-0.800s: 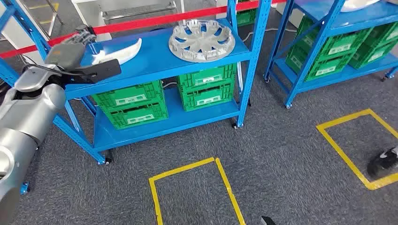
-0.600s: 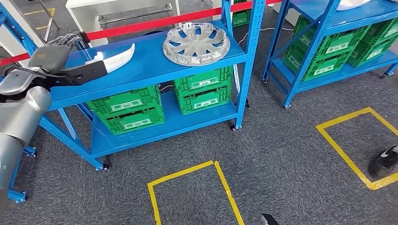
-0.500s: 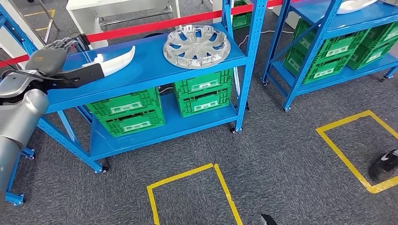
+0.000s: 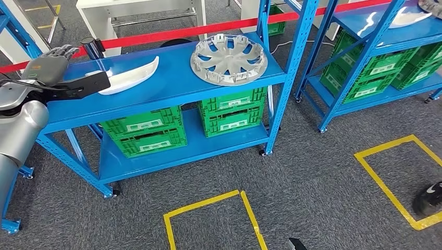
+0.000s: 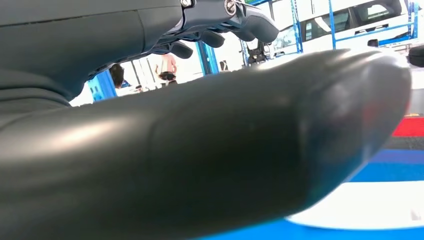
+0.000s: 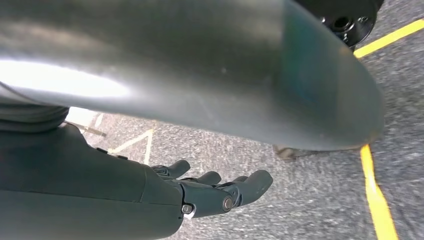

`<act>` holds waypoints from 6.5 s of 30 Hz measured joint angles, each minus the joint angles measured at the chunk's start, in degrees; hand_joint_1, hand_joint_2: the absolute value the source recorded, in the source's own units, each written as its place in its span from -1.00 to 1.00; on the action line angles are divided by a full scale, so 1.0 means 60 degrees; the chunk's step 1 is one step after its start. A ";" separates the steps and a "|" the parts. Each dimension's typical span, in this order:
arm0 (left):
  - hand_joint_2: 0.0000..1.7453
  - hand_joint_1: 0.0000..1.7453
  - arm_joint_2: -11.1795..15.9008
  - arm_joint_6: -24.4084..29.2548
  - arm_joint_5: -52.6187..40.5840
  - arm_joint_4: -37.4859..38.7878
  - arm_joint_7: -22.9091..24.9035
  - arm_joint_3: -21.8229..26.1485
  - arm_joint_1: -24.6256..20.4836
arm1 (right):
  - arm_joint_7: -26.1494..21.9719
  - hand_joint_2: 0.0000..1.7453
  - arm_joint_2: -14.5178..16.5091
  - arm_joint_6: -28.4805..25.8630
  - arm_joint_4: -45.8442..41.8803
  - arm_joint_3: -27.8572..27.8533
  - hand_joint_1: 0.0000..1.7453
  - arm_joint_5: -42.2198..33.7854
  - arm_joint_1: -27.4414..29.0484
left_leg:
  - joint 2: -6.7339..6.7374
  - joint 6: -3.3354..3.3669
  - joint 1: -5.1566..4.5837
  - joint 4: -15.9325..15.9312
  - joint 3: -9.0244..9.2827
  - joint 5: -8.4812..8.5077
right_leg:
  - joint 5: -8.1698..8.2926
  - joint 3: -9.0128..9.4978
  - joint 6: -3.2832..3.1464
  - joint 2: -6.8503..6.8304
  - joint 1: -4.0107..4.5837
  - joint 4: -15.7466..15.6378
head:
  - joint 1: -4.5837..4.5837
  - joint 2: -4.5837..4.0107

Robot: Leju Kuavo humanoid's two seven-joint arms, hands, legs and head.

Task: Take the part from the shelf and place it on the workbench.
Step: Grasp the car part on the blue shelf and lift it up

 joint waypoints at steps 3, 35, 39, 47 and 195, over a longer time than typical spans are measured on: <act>-1.00 -1.00 -0.0008 -0.0008 -0.0019 0.0009 0.0077 -0.0002 -0.0004 | 0.0011 -1.00 0.0002 0.0004 0.0003 0.0001 -1.00 -0.0008 -0.0002 | -0.0008 -0.0200 0.0009 0.0240 0.0084 -0.0365 | 0.0830 0.0290 -0.0071 -0.0036 -0.0016 -0.1174 | -0.0004 0.0000; -1.00 -1.00 0.0821 -0.0159 0.0392 0.0415 0.1013 -0.0080 0.1578 | 0.0029 -1.00 -0.0052 0.0124 0.0004 0.0000 -1.00 0.0067 0.0032 | -0.0098 -0.0209 -0.0038 0.0343 0.0097 -0.0453 | 0.0883 0.0294 -0.0339 0.0006 0.0175 -0.1262 | -0.0071 -0.0001; -1.00 -1.00 0.0951 -0.0150 0.0418 0.0403 0.1009 -0.0077 0.1629 | 0.0028 -1.00 -0.0049 0.0132 0.0004 -0.0004 -1.00 0.0069 0.0015 | -0.0052 -0.0417 -0.0024 0.1168 -0.0283 -0.0453 | 0.0772 0.0641 -0.0531 -0.0012 0.0084 -0.1356 | -0.0096 0.0000; -1.00 -1.00 0.1094 -0.0147 0.0430 0.0450 0.1007 -0.0074 0.1772 | 0.0061 -1.00 -0.0054 0.0142 0.0004 -0.0004 -1.00 0.0147 0.0003 | 0.0090 -0.0740 0.0267 0.1255 -0.1437 0.0183 | -0.0045 0.1637 -0.0405 0.0015 -0.0073 -0.1385 | -0.0129 0.0000; 1.00 1.00 -0.0437 0.2962 0.1157 -0.2447 -0.0178 -0.3890 0.4671 | -0.0011 -1.00 -0.0077 -0.0027 0.0004 -0.0986 -1.00 0.0156 -0.0003 | 0.0050 -0.0330 0.0147 0.0178 -0.0599 0.0295 | 0.0408 0.1237 -0.0208 0.0025 0.0087 -0.1631 | -0.0260 0.0000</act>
